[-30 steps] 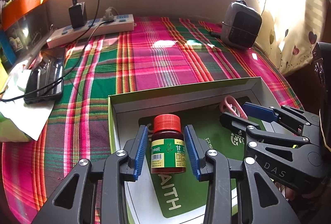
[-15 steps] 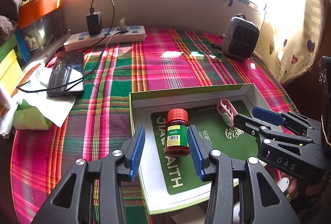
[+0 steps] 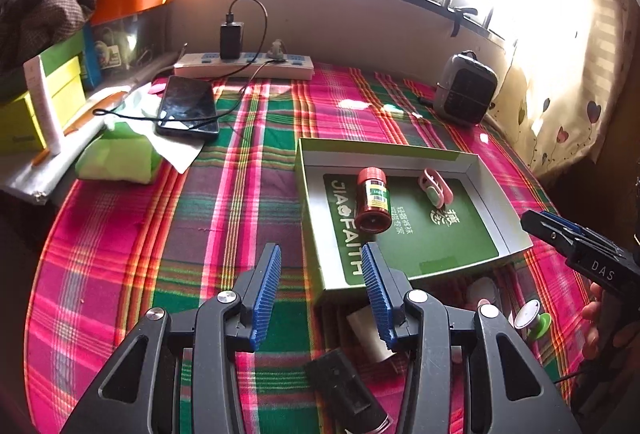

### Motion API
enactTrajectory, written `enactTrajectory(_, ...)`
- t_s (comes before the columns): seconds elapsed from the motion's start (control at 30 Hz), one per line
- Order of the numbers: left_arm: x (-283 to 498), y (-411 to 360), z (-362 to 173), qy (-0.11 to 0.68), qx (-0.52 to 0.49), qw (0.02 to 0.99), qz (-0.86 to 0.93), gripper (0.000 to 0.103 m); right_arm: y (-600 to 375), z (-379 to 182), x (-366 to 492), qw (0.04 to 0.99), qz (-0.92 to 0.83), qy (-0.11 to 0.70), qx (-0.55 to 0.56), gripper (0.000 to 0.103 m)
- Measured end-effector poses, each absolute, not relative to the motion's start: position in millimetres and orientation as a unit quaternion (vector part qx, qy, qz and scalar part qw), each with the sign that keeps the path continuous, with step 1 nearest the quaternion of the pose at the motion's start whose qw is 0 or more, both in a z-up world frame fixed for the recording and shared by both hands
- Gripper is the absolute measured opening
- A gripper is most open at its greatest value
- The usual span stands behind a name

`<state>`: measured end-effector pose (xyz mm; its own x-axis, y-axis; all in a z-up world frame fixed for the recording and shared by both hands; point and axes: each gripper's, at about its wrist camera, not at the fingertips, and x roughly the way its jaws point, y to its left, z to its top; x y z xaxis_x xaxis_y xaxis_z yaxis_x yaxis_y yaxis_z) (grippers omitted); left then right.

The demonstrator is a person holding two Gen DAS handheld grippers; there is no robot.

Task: Organize rigid objects
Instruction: 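Withdraw both open tools from the box toward the remaining items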

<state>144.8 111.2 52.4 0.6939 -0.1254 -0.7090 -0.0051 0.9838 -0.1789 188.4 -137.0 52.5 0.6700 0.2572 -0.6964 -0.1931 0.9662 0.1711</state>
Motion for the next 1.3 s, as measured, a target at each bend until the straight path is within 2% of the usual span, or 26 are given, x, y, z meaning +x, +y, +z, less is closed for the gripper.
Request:
enactTrajectory(0.6,86,112,25,0.414,-0.124,0.901,-0.053,0.044,-179,25,113,0.913,0.128,0.385,0.054,0.051)
enactTrajectory(1.3,81,83,10,0.444,-0.089,0.891,-0.043,0.049,-168,-3,114,0.898,0.134,0.42,0.006,0.056)
